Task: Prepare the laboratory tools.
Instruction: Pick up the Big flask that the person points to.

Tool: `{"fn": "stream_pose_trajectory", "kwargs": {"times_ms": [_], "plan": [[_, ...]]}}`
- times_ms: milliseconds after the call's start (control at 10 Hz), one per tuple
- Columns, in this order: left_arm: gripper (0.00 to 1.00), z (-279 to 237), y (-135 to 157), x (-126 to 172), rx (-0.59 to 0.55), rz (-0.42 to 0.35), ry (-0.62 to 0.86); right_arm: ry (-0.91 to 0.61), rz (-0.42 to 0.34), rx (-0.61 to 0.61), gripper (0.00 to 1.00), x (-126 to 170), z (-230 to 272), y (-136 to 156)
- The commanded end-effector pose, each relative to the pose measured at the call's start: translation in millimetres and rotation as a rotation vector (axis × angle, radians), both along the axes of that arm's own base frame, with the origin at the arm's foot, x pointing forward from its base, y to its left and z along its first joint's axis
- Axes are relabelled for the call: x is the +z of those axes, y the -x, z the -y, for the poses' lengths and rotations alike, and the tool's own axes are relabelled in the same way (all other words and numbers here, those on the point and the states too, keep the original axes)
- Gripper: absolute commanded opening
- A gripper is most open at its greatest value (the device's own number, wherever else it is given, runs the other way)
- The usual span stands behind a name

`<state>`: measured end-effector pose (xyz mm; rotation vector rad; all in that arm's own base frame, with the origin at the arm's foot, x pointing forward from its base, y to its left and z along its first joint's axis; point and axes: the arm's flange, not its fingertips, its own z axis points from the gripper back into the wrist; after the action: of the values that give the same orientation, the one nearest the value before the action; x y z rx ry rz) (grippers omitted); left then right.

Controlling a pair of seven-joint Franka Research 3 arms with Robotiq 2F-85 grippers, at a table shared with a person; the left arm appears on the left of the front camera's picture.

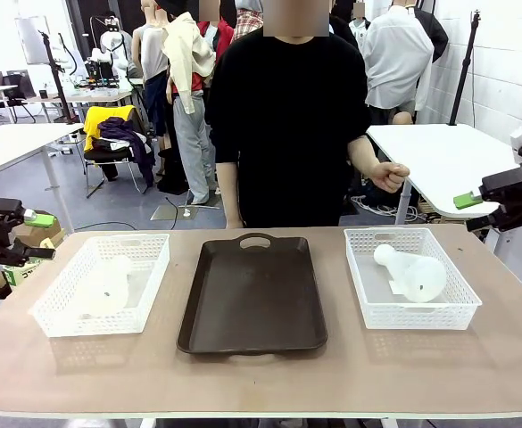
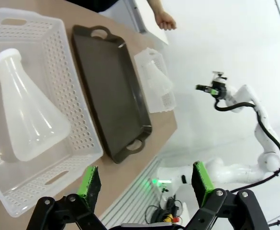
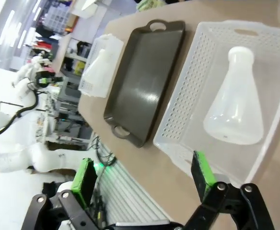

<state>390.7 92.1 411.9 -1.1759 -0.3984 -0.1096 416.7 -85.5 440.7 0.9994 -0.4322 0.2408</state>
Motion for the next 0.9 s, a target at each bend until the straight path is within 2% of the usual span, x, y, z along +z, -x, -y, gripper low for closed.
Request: {"fn": "stream_pose_trajectory", "kwargs": {"times_ms": [0, 300, 400, 800], "plan": [[1.0, -14, -3, 4, -0.038, -0.015, 0.111, -0.1, -0.051, 0.025, 1.0, -5, 19, -4], [1.0, -16, 0, -2, -0.04, -0.038, 0.144, -0.117, -0.081, 0.072, 1.0, -3, 13, -9], [1.0, -17, -1, -1, -0.041, -0.044, 0.14, -0.091, -0.063, 0.041, 1.0, -10, 16, 4], [1.0, -12, 5, -4, -0.058, -0.04, 0.119, -0.091, -0.063, 0.041, 1.0, -10, 16, 4]]}}
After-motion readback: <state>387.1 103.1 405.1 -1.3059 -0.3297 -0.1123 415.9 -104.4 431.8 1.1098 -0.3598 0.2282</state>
